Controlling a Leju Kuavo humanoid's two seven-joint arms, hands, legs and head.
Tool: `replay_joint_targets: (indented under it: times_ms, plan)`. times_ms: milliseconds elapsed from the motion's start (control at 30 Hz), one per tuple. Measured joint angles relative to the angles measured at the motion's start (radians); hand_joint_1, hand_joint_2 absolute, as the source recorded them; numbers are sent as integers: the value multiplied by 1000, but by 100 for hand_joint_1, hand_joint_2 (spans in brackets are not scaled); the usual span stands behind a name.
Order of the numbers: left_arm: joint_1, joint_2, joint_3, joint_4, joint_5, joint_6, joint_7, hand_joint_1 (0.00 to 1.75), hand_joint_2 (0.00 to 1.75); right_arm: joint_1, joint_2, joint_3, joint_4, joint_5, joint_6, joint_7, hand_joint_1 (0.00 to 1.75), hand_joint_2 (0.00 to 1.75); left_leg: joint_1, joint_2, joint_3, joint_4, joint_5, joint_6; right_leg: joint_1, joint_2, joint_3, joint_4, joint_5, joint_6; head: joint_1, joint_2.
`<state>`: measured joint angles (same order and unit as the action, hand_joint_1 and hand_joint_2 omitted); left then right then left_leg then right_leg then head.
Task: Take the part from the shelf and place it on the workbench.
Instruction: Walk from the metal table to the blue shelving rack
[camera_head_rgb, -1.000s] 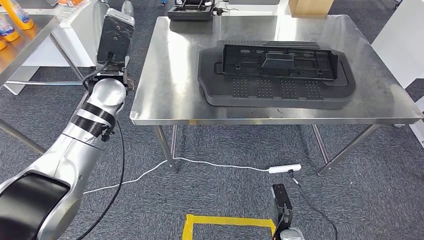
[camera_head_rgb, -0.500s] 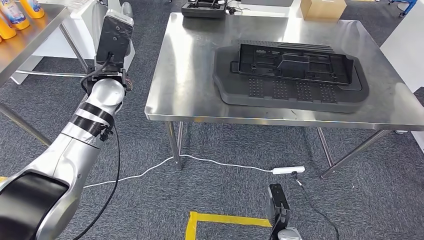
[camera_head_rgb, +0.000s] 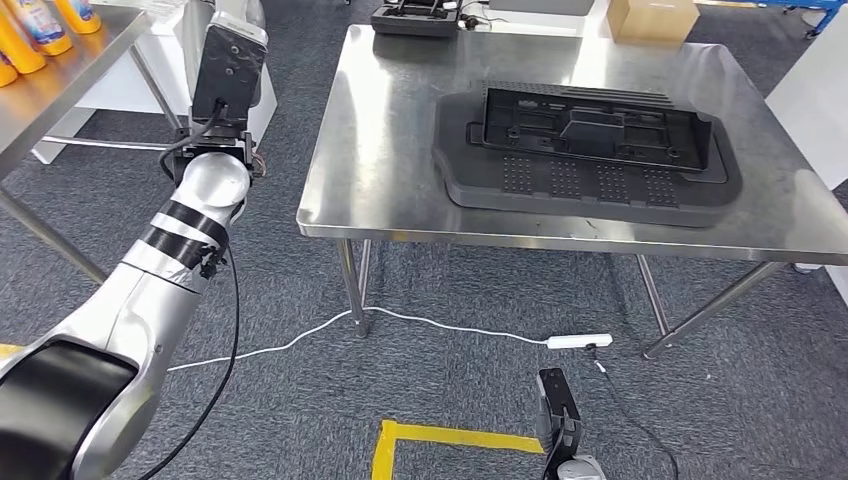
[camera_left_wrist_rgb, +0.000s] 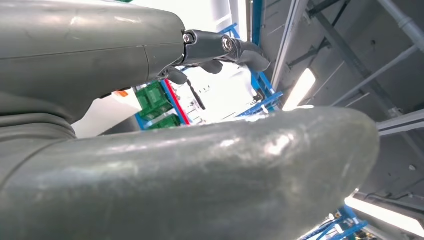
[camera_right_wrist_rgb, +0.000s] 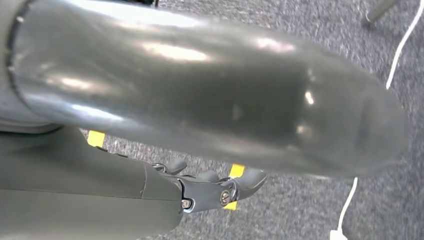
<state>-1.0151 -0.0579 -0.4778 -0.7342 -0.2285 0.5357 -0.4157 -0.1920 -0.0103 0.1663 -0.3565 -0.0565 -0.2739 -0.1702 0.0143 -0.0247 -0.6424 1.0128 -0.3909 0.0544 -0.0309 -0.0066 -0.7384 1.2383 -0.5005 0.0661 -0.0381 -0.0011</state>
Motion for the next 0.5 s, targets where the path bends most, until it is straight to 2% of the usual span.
replay_joint_targets:
  times_ms: [33, 67, 100, 167, 200, 233, 300, 333, 367, 400, 433, 467, 500]
  plan:
    - [3, 0, 0, 0, 0, 0, 0, 0, 0, 1, 0, 0, 0, 0, 0, 0, 0, 0, 0, -6, -3, 0, 2, -3, -1, 1, -14, 39, -15, 2, 0, 0]
    - [5, 0, -1, 0, 0, 0, 0, 0, 0, 2, 0, 0, 0, 0, 0, 0, 0, 0, 1, -14, -5, 1, 5, -7, -2, 2, -9, 40, -15, 7, 0, 0]
    - [6, 0, -1, 0, 0, 0, 0, 0, 0, 2, -1, 0, 0, 1, 0, 0, 0, 0, 3, -23, -8, 1, 7, -11, -5, 4, 17, -1, 0, 16, 0, 0]
    - [5, 0, -1, 0, 0, 0, 0, 0, 0, 1, -3, 0, 0, 1, 0, 0, 0, 0, 6, -41, -13, 5, 11, -24, -11, 22, 100, -141, 41, 31, 0, 0]
    - [4, 0, -1, 0, 0, 0, 0, 0, 0, 1, -2, 0, 0, 1, 0, 0, 0, 0, 6, -49, -17, 7, 13, -31, -13, 30, 129, -192, 54, 30, 1, 0]
    - [3, -1, -1, 0, 0, 0, 0, 0, 0, 1, -2, 0, 0, 1, 0, 0, 0, 0, 5, -56, -21, 8, 15, -39, -12, 36, 145, -219, 60, 24, 1, 0]
    - [3, 0, -1, 0, 0, 0, 0, 0, 0, 1, 1, 0, 0, 1, 0, 0, 0, 0, 5, -67, -25, 4, 23, -52, -7, 27, 146, -222, 64, 5, 2, 0]
    - [3, 1, 0, 0, 0, 0, 0, 0, 0, 1, 1, 0, 0, 1, 0, 0, 0, 0, 7, -66, -27, 4, 23, -56, -7, 20, 146, -221, 66, -3, 2, 0]
    - [3, 3, 0, 0, 1, 0, 0, 0, 0, 0, 2, 0, 0, 1, 0, 0, 0, 0, 8, -54, -32, 15, 15, -60, -8, 13, 146, -221, 68, -12, 1, 0]
    - [2, 4, 1, 0, 1, 0, 1, 0, 0, -1, 2, 0, 0, 1, 0, 0, 0, 0, 7, -36, -45, 45, -4, -63, -9, 7, 147, -222, 69, -21, -2, 0]
    - [1, 4, 1, 0, 1, 0, 0, 0, 0, -1, 2, 0, 0, 1, 0, 0, 0, 0, 7, -15, -68, 100, -35, -65, -7, 0, 147, -222, 70, -27, -4, 0]
    - [2, 3, 1, 0, 1, 0, 0, 0, 0, 0, 2, 0, 0, 1, 0, 0, 0, 0, 6, 3, -100, 172, -71, -67, -4, -7, 147, -222, 69, -32, -6, 0]
    - [3, 3, 1, 0, 1, 0, 1, 0, 0, 1, 2, 0, 0, 1, 0, 0, 0, 0, 6, 11, -132, 245, -102, -68, 0, -15, 147, -222, 69, -34, -6, 0]
